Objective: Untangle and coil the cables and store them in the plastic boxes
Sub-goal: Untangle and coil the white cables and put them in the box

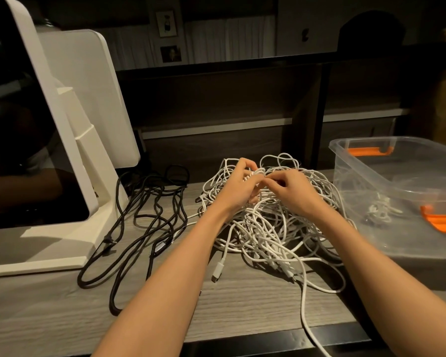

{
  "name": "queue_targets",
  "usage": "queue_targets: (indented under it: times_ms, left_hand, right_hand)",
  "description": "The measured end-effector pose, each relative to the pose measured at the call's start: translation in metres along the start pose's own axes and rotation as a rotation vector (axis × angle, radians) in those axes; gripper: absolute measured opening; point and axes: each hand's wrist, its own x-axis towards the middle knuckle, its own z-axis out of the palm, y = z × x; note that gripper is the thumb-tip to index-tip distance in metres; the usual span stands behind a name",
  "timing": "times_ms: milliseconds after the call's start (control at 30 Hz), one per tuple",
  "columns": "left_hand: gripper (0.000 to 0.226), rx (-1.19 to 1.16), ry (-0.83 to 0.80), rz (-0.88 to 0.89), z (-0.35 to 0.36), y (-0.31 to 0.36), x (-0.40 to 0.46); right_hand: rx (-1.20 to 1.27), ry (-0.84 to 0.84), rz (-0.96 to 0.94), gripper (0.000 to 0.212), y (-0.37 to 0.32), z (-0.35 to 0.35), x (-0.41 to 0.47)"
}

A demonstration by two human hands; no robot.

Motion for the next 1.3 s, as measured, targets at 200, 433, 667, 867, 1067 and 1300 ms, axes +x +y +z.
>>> queue_targets:
  times_ms: [200, 433, 667, 867, 1067, 1300]
  left_hand:
    - [0.007, 0.161, 0.073, 0.068, 0.001, -0.004, 0.002]
    - [0.029, 0.062, 0.205, -0.037, 0.001, -0.01, 0.008]
    - [0.029, -0.065, 0.206, -0.104, 0.002, -0.009, 0.013]
    - [0.022, -0.101, 0.138, -0.112, 0.002, -0.008, 0.012]
    - [0.022, -0.131, 0.059, -0.095, 0.0, -0.005, 0.006]
    - [0.035, -0.061, -0.004, -0.011, 0.002, 0.0, -0.002]
  right_hand:
    - [-0.08, -0.061, 0.008, 0.025, 0.001, -0.002, -0.001]
    - [-0.24, -0.195, -0.159, 0.023, -0.007, 0.005, -0.002]
    - [-0.206, -0.048, -0.238, 0.021, 0.003, 0.005, -0.001]
    - [0.386, 0.147, 0.02, 0.007, 0.001, 0.007, -0.003]
    - [0.785, -0.101, 0.11, 0.009, -0.003, 0.002, -0.007]
    - [0.564, -0.159, 0.135, 0.022, 0.002, 0.002, -0.002]
